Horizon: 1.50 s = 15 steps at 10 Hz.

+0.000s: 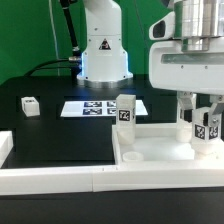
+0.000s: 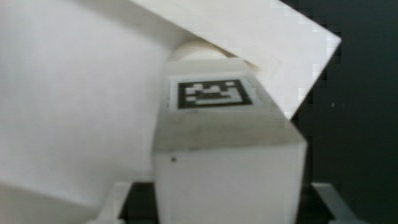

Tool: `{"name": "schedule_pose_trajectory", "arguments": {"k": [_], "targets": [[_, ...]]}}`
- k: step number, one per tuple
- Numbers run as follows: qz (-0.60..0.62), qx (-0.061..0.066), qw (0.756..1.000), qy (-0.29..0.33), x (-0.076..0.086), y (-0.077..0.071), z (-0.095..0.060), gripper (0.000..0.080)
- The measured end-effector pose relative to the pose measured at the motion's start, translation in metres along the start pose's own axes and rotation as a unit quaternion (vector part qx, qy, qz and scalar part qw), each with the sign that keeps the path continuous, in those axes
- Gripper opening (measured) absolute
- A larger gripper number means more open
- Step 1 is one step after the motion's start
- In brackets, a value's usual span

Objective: Assemble square table

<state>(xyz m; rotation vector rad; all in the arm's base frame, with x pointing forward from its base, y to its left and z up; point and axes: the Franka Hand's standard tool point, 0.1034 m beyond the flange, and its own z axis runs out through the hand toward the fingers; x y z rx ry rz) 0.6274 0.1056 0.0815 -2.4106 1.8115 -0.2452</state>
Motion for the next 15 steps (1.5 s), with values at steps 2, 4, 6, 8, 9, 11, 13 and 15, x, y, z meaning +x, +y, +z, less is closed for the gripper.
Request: {"name": "schedule_pose_trajectory", "arguments": {"k": [2,4,6,8,9,11,13,15], "targets": [[0.138,0.010,0.990,-0.016,-0.001,0.004,0.000,0.0294],[0.198,0.002,0.980,-0.019,-0.004,0.005,-0.001,0.0294],[0.123,-0.007,0.992,-0.019,-0.004,0.006,0.000,0.0294],[-0.018,-0.022,0.999,-0.027,-0.006,0.000,-0.004,0.0502],[-0.103,-0.021,0.994,-0.028,-0.010,0.001,-0.002,0.0622],[-0.154,-0.021,0.987,-0.027,-0.007,0.001,-0.002,0.0642],[-0.245,-0.022,0.969,-0.023,-0.007,0.001,-0.002,0.0648],[-0.435,-0.035,0.900,-0.003,-0.013,-0.006,-0.003,0.0649]]}}
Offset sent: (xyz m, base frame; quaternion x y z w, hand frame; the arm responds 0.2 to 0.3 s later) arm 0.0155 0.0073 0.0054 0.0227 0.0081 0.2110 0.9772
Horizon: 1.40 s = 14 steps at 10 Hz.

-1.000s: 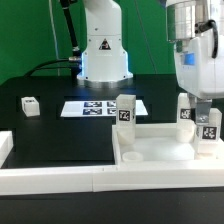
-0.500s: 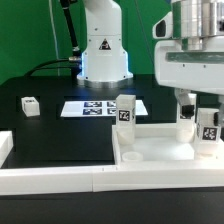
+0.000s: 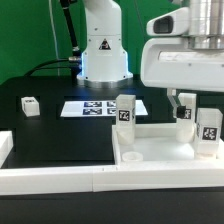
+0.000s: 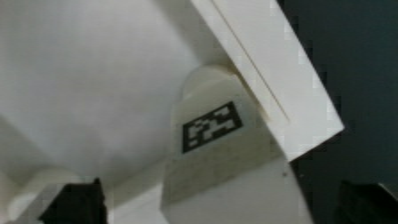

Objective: Assemble square table

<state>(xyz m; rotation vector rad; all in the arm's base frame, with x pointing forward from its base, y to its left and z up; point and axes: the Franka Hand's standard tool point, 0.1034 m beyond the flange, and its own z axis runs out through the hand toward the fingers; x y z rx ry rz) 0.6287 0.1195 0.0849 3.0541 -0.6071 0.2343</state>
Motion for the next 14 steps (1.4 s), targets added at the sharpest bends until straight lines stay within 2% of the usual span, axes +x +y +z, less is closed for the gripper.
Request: {"name": "schedule_pose_trajectory", "arguments": {"k": [1,2,3,5,6,7,8,9,12,14], "targets": [[-0.069,-0.001,0.998,0.002,-0.0002,-0.0021,-0.0009,0.0649],[-0.094,0.005,0.995,0.015,0.0017,-0.0022,-0.0035,0.0649],[-0.119,0.007,0.992,0.028,0.0035,0.0040,-0.0034,0.0649],[-0.108,0.007,0.994,0.026,0.0030,0.0035,-0.0023,0.0649],[-0.108,0.006,0.994,0.026,0.0032,0.0043,-0.0019,0.0522],[-0.083,0.008,0.996,0.026,0.0029,0.0040,-0.0016,0.0522],[-0.028,0.010,0.999,0.025,0.0023,0.0037,-0.0012,0.0382],[0.008,0.010,1.000,0.024,0.0021,0.0036,-0.0009,0.0290],[0.104,0.014,0.994,0.022,0.0019,0.0040,-0.0005,0.0290],[0.212,0.012,0.977,0.006,0.0021,0.0068,-0.0003,0.0290]]}}
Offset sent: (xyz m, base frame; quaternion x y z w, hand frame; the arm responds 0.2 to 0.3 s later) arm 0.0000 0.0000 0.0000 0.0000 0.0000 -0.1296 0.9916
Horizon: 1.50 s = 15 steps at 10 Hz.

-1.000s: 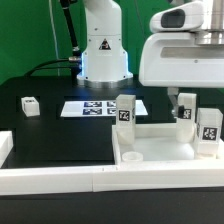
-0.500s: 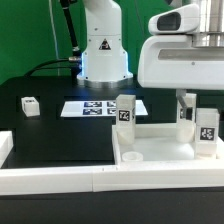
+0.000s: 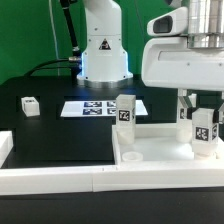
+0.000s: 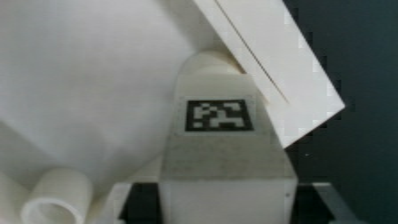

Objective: Assemble square table

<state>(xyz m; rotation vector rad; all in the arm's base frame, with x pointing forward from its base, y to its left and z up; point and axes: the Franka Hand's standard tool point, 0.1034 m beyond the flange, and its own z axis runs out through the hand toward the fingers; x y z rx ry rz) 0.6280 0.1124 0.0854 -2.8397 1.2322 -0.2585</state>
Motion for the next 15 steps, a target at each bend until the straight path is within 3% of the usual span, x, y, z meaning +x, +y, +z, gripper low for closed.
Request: {"name": "schedule_pose_trajectory", "arguments": {"k": [1,2,5,6,7,8,10,11,12,15], "targets": [[0.070,-0.004,0.997,-0.016,0.002,0.001,0.001,0.0290],[0.180,0.003,0.983,-0.033,0.003,0.004,0.002,0.0290],[0.414,0.001,0.909,-0.051,-0.005,-0.001,0.002,0.0292],[0.498,-0.001,0.866,-0.049,-0.010,-0.005,0.002,0.0292],[0.535,0.001,0.843,-0.044,-0.011,-0.006,0.002,0.0292],[0.519,0.001,0.854,-0.043,-0.010,-0.005,0.002,0.0292],[0.432,-0.003,0.901,-0.044,-0.014,-0.006,-0.002,0.0523],[0.359,-0.010,0.933,-0.037,-0.017,-0.006,-0.002,0.0523],[0.277,-0.013,0.960,-0.028,-0.020,-0.007,-0.001,0.0624],[0.176,-0.010,0.984,-0.029,-0.022,-0.007,0.000,0.0648]]}}
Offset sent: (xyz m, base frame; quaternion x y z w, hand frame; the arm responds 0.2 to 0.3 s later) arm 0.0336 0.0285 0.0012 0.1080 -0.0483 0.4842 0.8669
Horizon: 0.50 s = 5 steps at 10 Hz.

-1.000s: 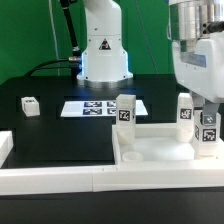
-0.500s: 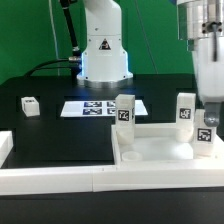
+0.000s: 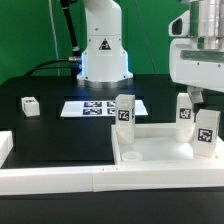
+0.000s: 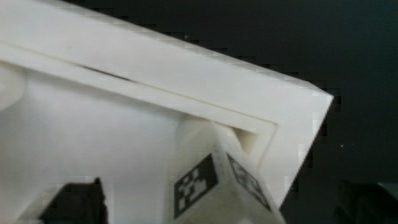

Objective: Assemble square table

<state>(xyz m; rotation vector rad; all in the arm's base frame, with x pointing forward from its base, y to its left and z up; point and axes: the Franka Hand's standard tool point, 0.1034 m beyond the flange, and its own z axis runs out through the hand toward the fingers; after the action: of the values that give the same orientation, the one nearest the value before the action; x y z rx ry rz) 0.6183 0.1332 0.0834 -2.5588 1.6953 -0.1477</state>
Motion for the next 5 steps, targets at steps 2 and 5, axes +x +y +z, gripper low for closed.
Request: {"name": "schedule_pose_trajectory", "arguments": {"k": [2,5], "targets": [[-0.103,-0.005,0.995,0.004,0.003,0.001,0.002,0.0649],[-0.291,-0.024,0.956,0.021,0.009,-0.002,0.014,0.0649]]}}
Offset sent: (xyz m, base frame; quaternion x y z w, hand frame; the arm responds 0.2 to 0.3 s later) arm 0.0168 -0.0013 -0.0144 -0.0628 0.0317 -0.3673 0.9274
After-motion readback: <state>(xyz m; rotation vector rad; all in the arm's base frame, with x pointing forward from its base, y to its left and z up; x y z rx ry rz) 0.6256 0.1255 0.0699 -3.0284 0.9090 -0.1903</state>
